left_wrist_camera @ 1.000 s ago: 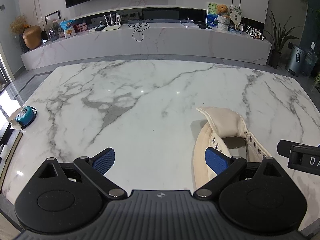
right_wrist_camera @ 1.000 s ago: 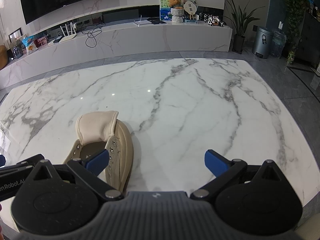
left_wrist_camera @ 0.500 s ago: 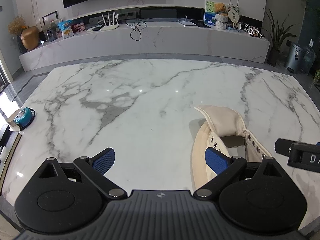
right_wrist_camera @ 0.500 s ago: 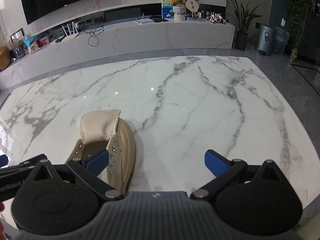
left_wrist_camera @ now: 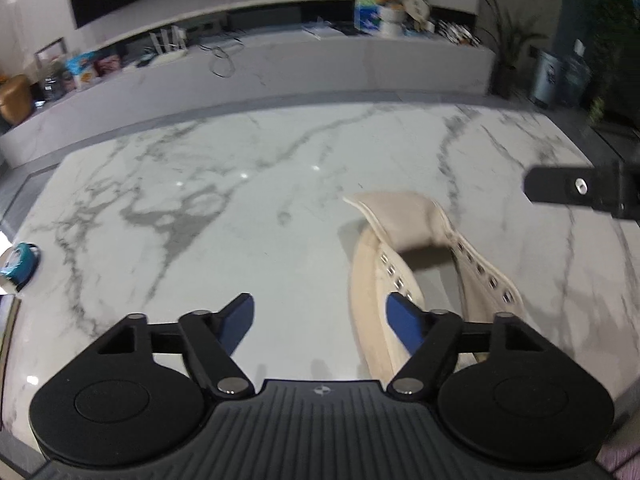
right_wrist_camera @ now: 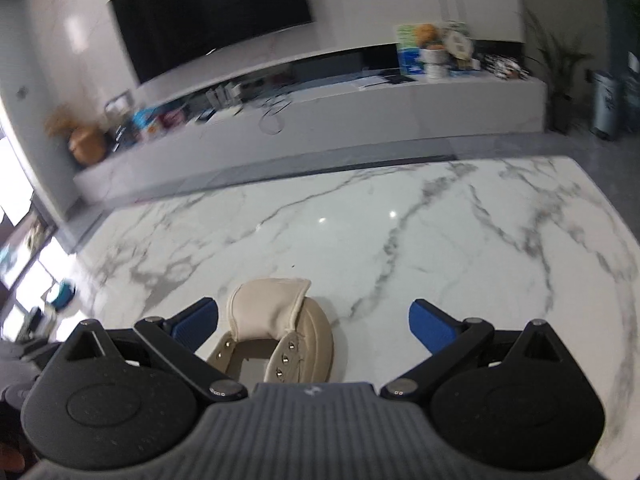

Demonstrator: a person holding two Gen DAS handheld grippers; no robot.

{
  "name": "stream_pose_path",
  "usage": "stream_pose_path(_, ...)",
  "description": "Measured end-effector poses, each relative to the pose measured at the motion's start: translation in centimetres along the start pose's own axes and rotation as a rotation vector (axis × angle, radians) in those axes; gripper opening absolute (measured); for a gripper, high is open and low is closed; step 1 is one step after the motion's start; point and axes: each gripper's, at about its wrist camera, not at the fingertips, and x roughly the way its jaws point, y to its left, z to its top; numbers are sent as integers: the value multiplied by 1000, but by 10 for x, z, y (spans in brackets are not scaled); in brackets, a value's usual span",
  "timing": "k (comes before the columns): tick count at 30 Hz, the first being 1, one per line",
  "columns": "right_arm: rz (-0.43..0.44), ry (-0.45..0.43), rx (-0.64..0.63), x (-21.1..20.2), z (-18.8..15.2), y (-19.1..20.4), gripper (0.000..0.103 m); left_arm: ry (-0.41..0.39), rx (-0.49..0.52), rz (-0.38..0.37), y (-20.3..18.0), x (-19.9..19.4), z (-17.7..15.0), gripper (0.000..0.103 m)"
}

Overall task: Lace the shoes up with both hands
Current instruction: 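Grasp the white lace end inside the sneaker with the right gripper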

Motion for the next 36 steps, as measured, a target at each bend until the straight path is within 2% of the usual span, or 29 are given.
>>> stream_pose_path(1,19,10,-31,0,3,1,94,3,4,-14,-1,-1,-2,63)
stream_pose_path(3,68,47,-98,3,5,5,62,10,10,-41,-3,-1,-4,59)
stream_pose_path(5,124,94,-160,6,5,11,53,21,17,-66,-4,-1,-6,50)
stream_pose_path(6,151,118,-195,8,4,15,52,30,19,-77,-4,0,-7,47)
stream_pose_path(8,198,163,-282,10,-1,23,49,50,23,-99,-3,3,-8,33)
stream_pose_path(9,214,186,-321,11,-4,27,49,60,25,-111,-3,4,-9,30)
stream_pose_path(14,261,283,-461,16,-20,46,48,86,30,-150,3,15,-13,13)
stream_pose_path(17,262,302,-533,18,-24,54,47,100,20,-156,8,20,-14,9)
stream_pose_path(21,304,330,-604,15,-27,70,46,91,-8,-183,16,15,-14,8)
stream_pose_path(26,251,407,-675,32,-38,77,42,57,0,-190,15,1,-6,9)
stream_pose_path(29,252,467,-676,46,-43,74,42,61,-10,-219,12,-2,-1,10)
stream_pose_path(32,252,520,-683,56,-49,76,48,53,-6,-205,9,-3,2,15)
stream_pose_path(36,244,548,-668,65,-53,77,46,59,-12,-190,8,-1,2,20)
